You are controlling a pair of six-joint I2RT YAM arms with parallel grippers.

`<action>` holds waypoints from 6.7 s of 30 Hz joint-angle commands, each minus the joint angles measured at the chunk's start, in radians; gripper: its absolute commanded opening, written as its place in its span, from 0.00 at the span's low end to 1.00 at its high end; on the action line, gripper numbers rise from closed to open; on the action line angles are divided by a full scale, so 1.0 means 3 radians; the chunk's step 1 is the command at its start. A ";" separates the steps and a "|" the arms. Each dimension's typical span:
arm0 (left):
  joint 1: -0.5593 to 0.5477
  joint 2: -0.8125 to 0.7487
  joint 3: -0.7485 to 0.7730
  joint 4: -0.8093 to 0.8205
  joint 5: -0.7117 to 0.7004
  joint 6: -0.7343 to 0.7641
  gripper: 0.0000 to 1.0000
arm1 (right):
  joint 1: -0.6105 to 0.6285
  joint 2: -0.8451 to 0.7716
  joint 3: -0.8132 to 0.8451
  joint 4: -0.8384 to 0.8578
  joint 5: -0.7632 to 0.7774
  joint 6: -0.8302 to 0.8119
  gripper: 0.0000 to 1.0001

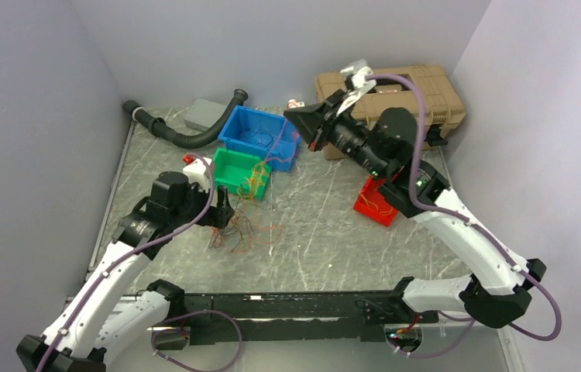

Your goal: Untangle the cables

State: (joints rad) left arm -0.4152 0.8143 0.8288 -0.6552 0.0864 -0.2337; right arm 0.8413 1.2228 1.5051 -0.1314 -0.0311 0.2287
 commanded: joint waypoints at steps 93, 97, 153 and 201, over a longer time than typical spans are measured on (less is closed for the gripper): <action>0.0907 -0.0549 -0.0027 -0.0003 -0.0571 -0.0394 0.99 | -0.0163 0.3453 0.0899 0.0949 -0.0528 0.1201 0.00; 0.0907 -0.0547 -0.0042 0.0013 -0.0507 -0.0367 1.00 | -0.0163 0.3333 0.0718 0.0764 -0.0155 0.1051 0.00; 0.0891 0.0243 -0.0031 0.0221 0.0644 -0.0005 1.00 | -0.0713 0.2687 -0.1036 0.1654 -0.0414 0.2679 0.54; 0.0888 0.0528 -0.0020 0.0117 0.0674 0.0066 0.99 | -0.0234 0.2586 0.0012 0.0401 0.0368 0.1266 0.53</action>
State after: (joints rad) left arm -0.1474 0.9295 0.8219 -0.6315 0.2588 -0.2298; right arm 0.7731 2.1201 1.5597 0.0036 0.0738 0.6647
